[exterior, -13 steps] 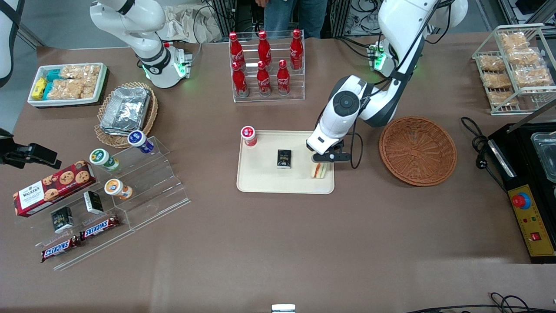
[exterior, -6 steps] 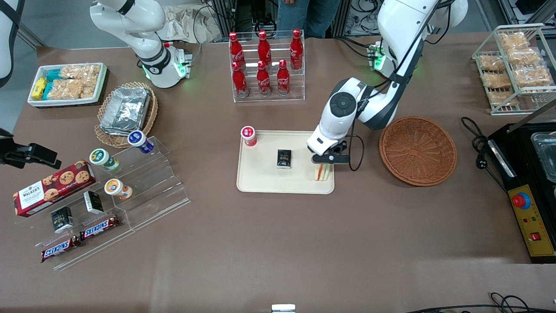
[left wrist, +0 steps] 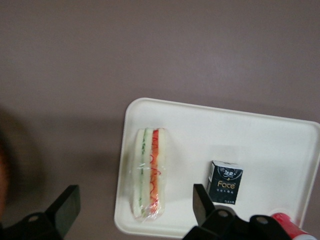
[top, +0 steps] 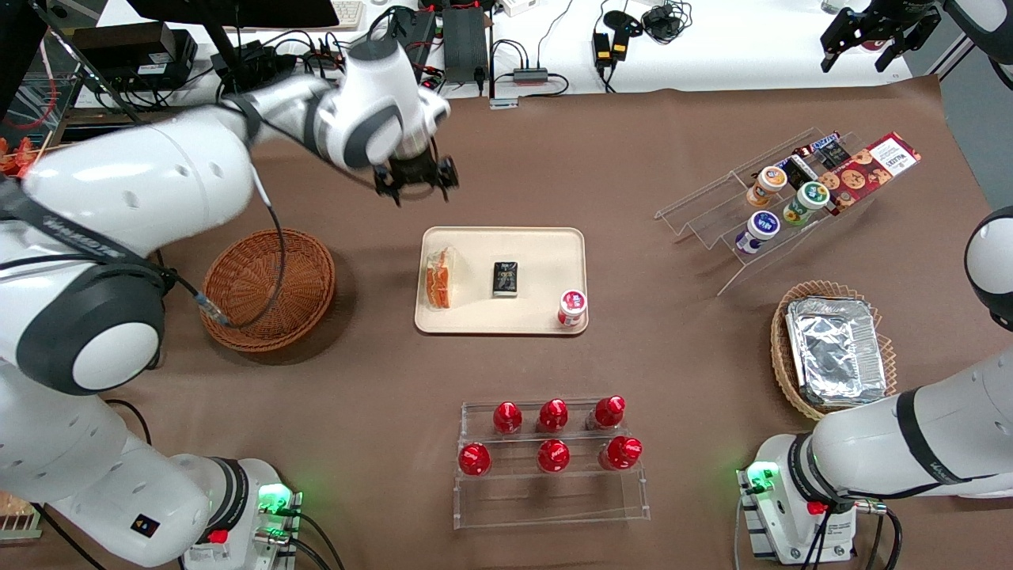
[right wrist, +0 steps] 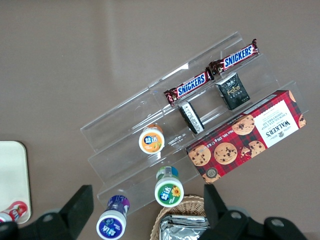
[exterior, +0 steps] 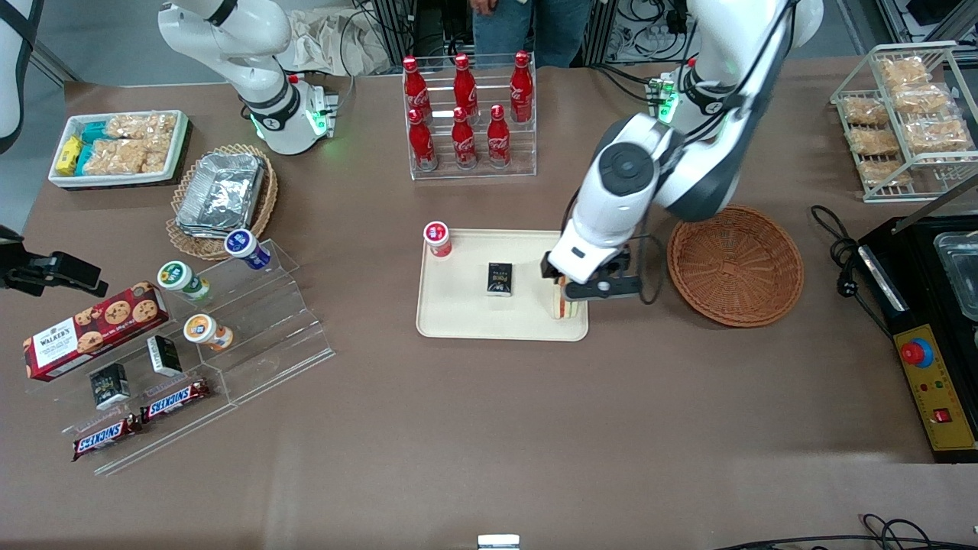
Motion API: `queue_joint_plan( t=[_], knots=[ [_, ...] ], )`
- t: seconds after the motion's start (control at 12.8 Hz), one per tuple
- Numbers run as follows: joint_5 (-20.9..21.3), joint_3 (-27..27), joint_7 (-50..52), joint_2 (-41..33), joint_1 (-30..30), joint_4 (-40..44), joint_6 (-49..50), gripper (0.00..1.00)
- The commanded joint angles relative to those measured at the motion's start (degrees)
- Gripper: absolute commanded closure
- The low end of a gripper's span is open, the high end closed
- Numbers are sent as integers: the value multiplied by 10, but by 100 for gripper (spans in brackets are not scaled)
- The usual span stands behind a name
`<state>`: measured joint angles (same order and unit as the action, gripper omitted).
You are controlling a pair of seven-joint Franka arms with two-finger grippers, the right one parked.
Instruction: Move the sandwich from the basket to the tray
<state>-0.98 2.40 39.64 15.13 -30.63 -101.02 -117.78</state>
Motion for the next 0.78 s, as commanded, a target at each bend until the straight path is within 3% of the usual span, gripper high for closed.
queue_joint_plan(
  t=[0.0,0.31,0.7],
  knots=[
    [8,0,-22,2,47,130,140,0],
    [-3,1,-129,-71,148,169,233,0],
    [-12,-21,-242,-132,202,166,307,0]
  ],
)
